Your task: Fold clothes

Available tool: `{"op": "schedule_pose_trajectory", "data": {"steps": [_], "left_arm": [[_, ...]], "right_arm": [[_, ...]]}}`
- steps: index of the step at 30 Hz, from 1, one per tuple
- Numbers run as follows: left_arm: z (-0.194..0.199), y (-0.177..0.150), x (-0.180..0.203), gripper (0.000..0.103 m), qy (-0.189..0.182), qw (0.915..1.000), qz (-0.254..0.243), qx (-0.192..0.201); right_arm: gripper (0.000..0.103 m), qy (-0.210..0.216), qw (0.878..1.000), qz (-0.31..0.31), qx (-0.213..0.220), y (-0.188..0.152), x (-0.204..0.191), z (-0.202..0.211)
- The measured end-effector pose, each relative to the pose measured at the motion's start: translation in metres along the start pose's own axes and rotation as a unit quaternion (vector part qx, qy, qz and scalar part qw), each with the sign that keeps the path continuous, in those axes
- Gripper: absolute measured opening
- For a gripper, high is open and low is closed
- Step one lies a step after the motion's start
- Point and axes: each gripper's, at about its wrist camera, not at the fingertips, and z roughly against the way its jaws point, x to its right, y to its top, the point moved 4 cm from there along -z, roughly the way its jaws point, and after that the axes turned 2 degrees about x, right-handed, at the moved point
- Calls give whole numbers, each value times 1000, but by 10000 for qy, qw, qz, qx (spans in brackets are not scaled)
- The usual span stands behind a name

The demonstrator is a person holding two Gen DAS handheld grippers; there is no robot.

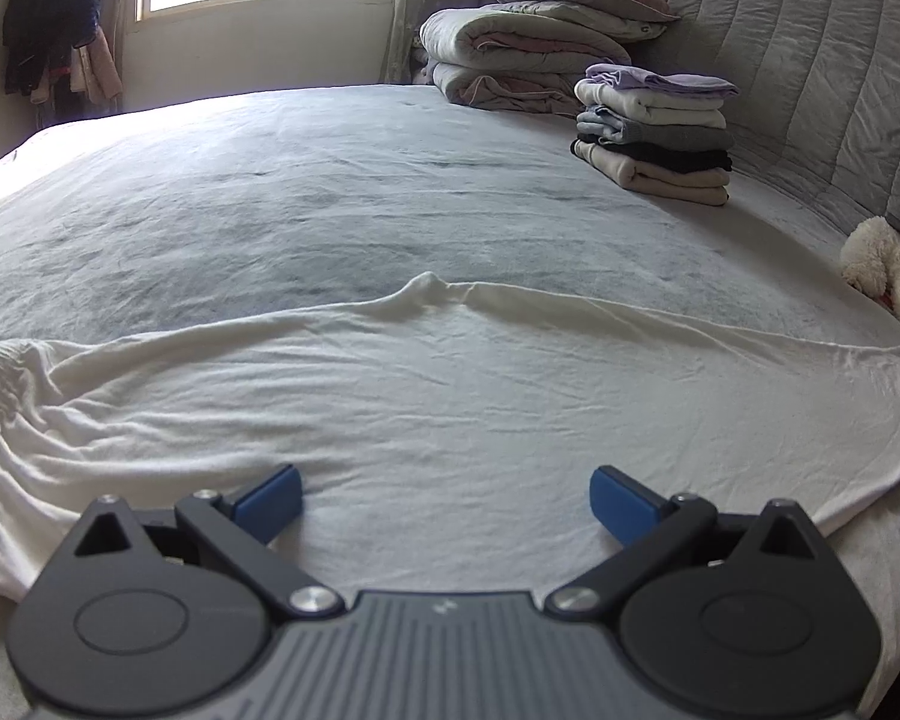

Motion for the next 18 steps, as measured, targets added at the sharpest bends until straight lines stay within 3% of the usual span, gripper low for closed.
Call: {"op": "schedule_pose_trajectory", "data": {"steps": [7,10,16,18], "left_arm": [[7,8,-18,102,-78,9974,704,146],[10,12,-21,102,-78,9966,801,196],[15,17,-25,102,-253,9946,990,188],[15,18,-27,102,-302,9937,1070,157]], "right_arm": [[91,-202,9997,90,-72,-11,-6,-8],[80,-138,9998,154,-50,-11,-11,-6],[48,60,9999,119,-68,-8,-18,-2],[19,171,9998,56,-74,-7,-21,-1]]}}
